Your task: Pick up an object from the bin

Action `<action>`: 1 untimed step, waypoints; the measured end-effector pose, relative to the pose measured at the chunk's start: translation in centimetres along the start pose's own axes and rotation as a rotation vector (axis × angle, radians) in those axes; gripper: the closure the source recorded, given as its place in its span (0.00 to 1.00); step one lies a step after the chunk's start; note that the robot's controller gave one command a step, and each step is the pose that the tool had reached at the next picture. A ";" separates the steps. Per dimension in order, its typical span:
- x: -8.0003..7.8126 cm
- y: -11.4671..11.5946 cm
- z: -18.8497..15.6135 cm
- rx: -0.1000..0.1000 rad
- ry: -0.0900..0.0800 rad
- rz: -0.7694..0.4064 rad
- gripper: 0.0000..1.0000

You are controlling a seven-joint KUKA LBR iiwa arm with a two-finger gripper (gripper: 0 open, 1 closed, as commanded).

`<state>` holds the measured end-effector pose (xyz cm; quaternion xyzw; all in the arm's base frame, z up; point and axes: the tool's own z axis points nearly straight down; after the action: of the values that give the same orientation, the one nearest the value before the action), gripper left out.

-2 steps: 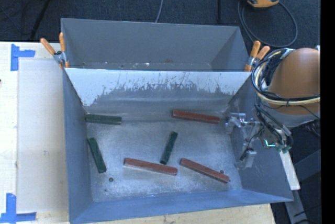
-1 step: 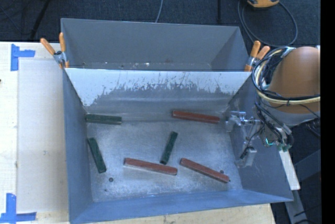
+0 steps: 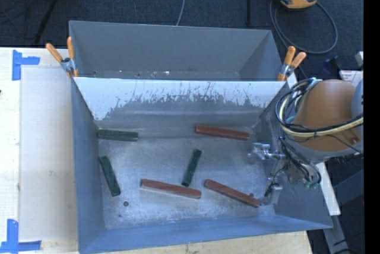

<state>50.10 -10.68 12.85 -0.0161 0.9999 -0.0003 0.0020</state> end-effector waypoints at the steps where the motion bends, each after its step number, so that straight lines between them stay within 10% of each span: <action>1: -2.1 1.9 5.6 0.000 0.005 0.154 1.00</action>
Offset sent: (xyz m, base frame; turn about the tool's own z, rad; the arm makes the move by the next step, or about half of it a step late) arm 0.0000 0.0000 0.0000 0.0000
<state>52.13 -8.75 7.23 0.0609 0.9981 -0.0001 -0.0005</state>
